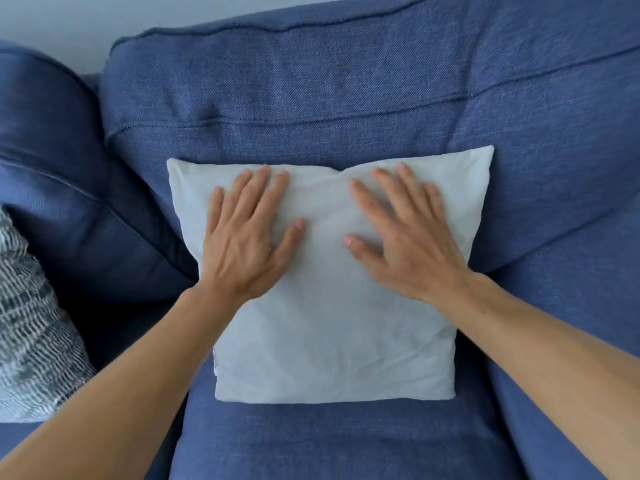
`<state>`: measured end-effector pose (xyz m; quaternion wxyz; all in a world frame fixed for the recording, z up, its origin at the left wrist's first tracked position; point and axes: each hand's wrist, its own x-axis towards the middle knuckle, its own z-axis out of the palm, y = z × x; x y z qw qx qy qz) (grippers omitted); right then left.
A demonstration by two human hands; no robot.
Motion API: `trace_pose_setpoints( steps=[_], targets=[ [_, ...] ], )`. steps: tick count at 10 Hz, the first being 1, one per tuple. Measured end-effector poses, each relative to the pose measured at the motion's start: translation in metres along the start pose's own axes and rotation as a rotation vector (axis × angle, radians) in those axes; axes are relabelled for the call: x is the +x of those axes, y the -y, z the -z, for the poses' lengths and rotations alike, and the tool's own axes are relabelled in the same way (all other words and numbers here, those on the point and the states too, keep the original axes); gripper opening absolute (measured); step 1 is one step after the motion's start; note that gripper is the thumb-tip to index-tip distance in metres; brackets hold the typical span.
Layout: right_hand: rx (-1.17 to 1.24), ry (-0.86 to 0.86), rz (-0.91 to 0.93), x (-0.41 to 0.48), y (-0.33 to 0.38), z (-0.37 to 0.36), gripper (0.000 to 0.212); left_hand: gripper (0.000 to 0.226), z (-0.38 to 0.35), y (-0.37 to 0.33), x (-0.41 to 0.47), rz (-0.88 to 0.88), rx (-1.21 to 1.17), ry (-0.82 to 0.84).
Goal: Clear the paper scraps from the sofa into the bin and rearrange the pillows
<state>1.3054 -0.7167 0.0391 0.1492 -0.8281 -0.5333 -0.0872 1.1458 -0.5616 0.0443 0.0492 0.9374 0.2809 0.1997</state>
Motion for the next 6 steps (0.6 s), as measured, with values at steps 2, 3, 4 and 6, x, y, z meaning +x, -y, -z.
trace_pose_setpoints(
  steps=[2, 3, 4, 6],
  targets=[
    [-0.023, 0.089, -0.139, -0.007, -0.039, 0.008, 0.086, 0.086, 0.009, 0.028, -0.006, 0.14, 0.06, 0.034],
    [-0.007, 0.086, -0.154, -0.006, -0.033, 0.007, 0.086, 0.087, 0.009, 0.021, -0.008, 0.157, 0.031, 0.038],
    [-0.007, 0.088, -0.176, -0.003, -0.03, 0.014, 0.086, 0.087, 0.012, 0.015, -0.005, 0.162, 0.023, 0.045],
    [0.038, 0.113, -0.167, -0.008, -0.006, 0.025, 0.085, 0.085, 0.027, 0.006, -0.014, 0.131, 0.042, 0.034]
  ],
)
